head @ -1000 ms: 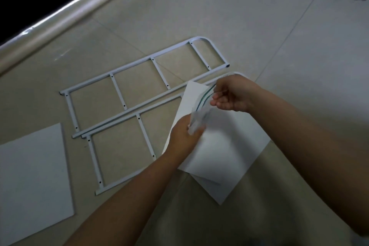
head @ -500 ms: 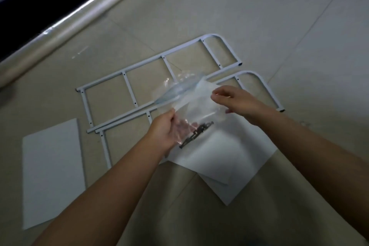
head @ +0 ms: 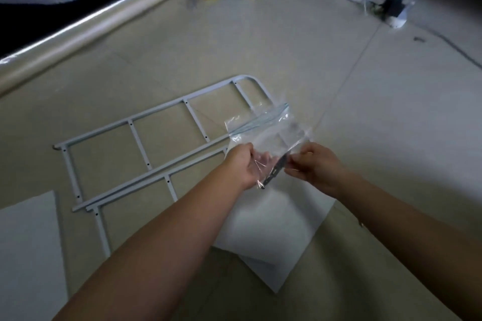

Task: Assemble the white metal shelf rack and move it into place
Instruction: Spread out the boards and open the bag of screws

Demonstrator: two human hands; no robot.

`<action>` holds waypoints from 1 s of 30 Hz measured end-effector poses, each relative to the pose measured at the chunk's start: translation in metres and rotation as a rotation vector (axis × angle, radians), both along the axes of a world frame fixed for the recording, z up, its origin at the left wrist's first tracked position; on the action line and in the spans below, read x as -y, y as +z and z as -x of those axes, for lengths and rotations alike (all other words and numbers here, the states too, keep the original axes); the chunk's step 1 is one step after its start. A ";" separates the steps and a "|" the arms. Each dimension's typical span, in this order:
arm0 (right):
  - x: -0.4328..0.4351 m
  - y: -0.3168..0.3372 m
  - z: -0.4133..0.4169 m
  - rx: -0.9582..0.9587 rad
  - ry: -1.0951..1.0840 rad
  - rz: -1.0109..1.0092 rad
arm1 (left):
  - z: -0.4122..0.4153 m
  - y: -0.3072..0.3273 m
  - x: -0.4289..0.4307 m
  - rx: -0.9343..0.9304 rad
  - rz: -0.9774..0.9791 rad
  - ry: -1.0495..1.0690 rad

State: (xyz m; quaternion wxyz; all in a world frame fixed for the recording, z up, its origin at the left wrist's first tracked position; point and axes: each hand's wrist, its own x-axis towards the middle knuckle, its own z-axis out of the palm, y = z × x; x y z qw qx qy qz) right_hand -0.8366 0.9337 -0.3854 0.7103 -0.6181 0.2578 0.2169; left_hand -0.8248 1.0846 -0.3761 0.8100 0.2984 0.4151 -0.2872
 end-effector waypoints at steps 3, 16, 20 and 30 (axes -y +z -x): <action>-0.006 0.019 -0.005 0.015 -0.064 0.120 | -0.004 0.006 -0.006 -0.023 0.023 0.022; 0.050 0.004 -0.027 -0.017 0.121 0.095 | -0.013 -0.018 0.028 -0.041 0.121 0.008; 0.079 -0.008 -0.041 -0.095 0.043 -0.015 | -0.021 -0.027 0.057 -0.022 0.042 0.004; 0.184 -0.037 -0.091 -0.155 -0.036 0.106 | -0.058 -0.055 0.199 0.074 -0.022 -0.118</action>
